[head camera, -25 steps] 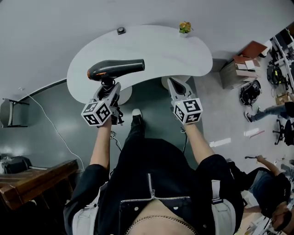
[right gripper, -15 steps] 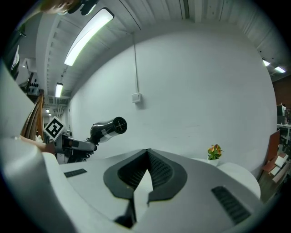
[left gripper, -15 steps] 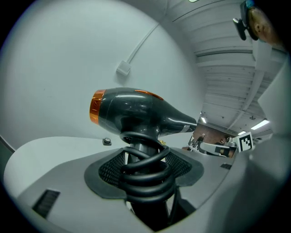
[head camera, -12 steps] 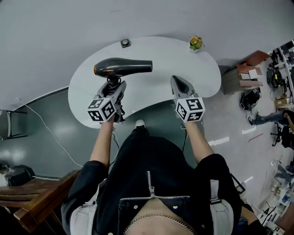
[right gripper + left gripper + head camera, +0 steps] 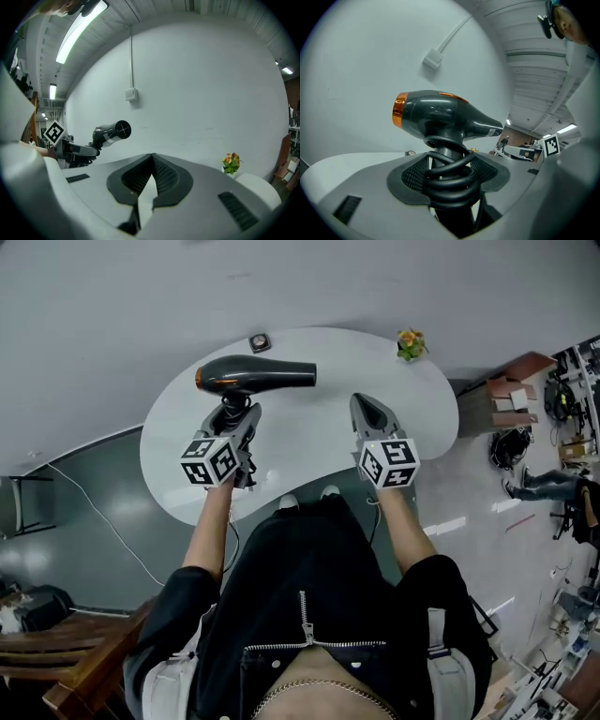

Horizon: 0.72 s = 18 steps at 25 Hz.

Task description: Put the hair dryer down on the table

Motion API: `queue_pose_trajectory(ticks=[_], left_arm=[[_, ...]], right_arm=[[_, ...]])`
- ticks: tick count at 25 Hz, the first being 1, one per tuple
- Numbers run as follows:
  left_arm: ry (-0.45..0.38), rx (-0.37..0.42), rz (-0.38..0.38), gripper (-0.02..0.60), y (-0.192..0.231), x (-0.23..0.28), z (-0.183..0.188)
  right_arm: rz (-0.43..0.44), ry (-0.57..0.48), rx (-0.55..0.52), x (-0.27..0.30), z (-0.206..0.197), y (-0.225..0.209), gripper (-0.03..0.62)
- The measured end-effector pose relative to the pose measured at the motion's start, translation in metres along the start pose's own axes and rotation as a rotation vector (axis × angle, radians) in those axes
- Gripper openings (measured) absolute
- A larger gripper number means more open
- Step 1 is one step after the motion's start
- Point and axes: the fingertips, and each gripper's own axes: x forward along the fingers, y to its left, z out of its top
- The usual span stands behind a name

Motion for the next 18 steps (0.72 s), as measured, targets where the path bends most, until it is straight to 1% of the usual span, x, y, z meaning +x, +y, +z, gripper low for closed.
queue_pose_trajectory(ticks=[7, 14, 18], left_arm=[[-0.006, -0.013, 0.032, 0.282, 0.016, 0.031, 0.009], [-0.006, -0.038, 0.063, 0.282, 0.016, 0.076, 0.016], [0.005, -0.068, 0.078, 0.282, 0.016, 0.1, 0.012]], right_arm=[[0.036, -0.001, -0.003, 0.037, 0.007, -0.02, 0.006], [0.083, 0.017, -0.014, 0.072, 0.018, -0.058, 0.006], [0.106, 0.037, -0.017, 0.086, 0.017, -0.073, 0.006]])
